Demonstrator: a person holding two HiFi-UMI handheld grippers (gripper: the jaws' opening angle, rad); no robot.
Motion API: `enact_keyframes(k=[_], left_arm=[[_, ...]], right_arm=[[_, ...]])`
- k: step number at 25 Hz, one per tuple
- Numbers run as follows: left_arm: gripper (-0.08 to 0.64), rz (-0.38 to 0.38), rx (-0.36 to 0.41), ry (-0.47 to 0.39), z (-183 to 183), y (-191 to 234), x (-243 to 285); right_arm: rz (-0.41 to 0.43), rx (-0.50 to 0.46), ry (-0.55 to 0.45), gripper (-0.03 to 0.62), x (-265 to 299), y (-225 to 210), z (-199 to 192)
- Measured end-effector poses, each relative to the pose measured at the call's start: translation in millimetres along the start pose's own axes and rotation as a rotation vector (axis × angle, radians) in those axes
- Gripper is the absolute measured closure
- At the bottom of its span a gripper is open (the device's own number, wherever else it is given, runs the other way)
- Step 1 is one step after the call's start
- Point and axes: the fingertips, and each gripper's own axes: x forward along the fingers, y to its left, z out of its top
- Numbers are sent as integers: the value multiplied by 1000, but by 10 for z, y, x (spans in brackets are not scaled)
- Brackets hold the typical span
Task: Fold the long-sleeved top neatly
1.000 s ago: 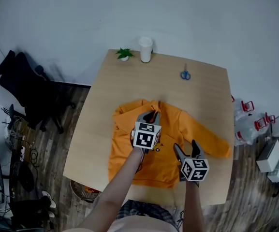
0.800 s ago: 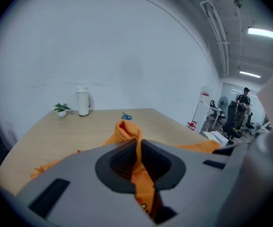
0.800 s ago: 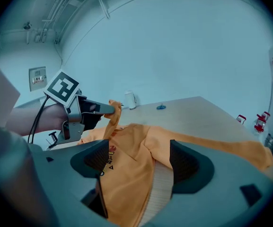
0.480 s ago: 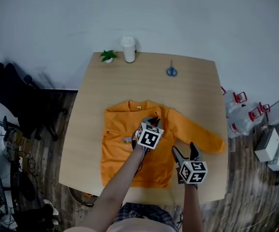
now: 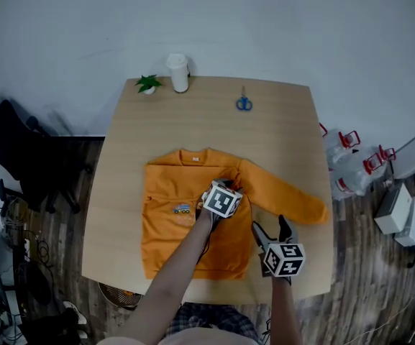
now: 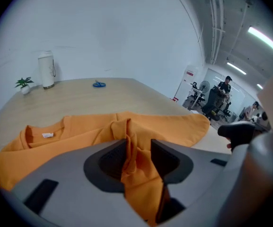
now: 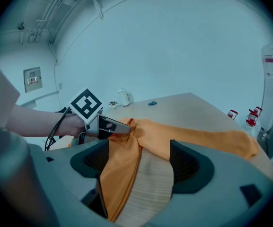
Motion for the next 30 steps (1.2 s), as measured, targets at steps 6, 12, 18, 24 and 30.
enact_keyframes(k=[6,12,18,24,30], left_arm=[[252,-151,-57,-44,56,-327,91],[207,-157,-64,-82,109,-385,48],[207,-125,-106,-201,282,-355,-401],[207,-136,-100,-248,425,-610,-548],[207,-180,-78,-246,624,-965,-399]], right_arm=[[-25,13,-12,201,-111,-96,-25],[-55,24,-23,199,-212,-184,-24],[-106,47,-61,199,-339,-374,65],[-179,76,-98,199,-555,-726,170],[-265,94,-105,204,-760,-1121,170]])
